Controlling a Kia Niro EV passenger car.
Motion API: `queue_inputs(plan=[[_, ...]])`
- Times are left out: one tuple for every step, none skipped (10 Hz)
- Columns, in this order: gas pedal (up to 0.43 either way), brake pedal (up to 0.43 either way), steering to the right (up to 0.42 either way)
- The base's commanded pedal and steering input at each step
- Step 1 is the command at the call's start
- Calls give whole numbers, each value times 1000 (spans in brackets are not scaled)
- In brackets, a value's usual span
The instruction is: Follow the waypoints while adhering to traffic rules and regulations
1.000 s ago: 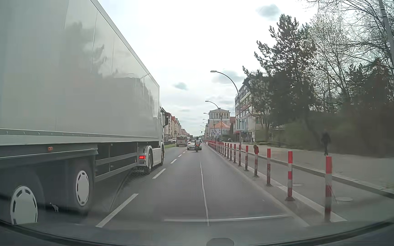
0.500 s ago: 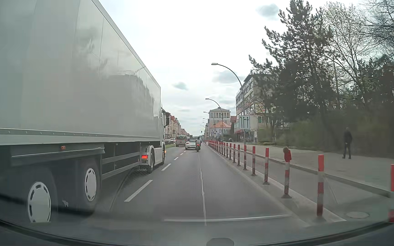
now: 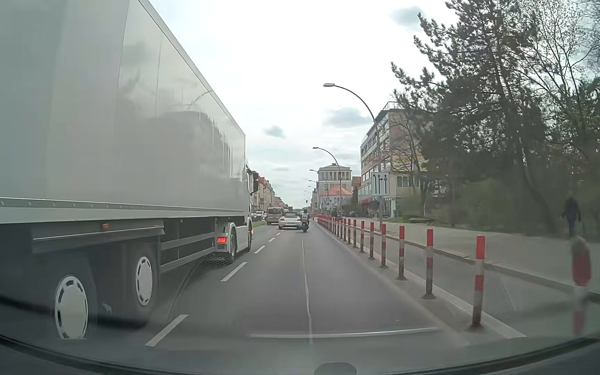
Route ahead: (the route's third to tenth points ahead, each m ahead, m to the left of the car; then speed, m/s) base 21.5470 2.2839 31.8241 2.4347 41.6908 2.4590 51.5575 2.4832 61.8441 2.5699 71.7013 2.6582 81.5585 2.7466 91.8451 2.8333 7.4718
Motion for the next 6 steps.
queue_inputs(plan=[[20,0,1],[8,0,1],[0,0,1],[0,0,1],[0,0,0],[0,0,0]])
